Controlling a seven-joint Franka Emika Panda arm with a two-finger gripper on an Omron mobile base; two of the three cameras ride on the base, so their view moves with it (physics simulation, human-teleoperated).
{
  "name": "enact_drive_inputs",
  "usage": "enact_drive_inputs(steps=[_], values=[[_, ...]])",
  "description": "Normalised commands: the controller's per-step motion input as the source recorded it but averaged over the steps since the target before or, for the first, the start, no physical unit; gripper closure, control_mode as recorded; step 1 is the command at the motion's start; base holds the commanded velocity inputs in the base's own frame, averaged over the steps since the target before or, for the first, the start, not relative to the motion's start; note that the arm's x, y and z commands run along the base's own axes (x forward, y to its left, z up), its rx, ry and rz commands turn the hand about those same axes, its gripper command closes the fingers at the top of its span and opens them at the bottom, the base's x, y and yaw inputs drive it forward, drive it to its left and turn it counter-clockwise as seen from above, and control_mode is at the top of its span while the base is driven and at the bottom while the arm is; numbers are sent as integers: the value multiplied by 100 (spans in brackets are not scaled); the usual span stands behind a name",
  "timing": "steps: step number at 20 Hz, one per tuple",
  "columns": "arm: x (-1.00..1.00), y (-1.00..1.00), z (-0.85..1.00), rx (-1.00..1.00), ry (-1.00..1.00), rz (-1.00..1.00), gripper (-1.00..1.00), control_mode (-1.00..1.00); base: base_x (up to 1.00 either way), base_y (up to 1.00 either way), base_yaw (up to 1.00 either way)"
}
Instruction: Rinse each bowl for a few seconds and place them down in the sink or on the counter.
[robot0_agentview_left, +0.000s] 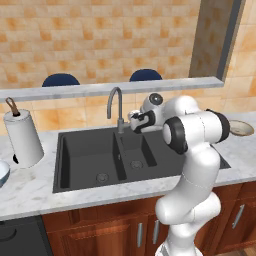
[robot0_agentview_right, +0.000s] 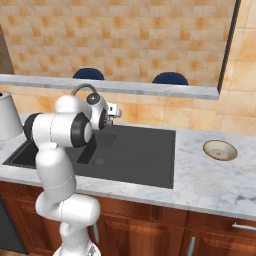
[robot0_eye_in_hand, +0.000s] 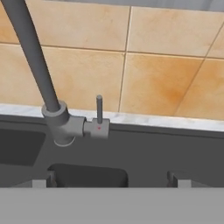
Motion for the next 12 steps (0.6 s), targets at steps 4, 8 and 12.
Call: enact_drive_inputs(steps=[4, 8, 12], values=[[25, 3, -12, 0, 0, 0, -100, -100, 0, 0, 0], [27, 0, -11, 0, 0, 0, -100, -100, 0, 0, 0], [29, 0, -15, 0, 0, 0, -100, -100, 0, 0, 0]])
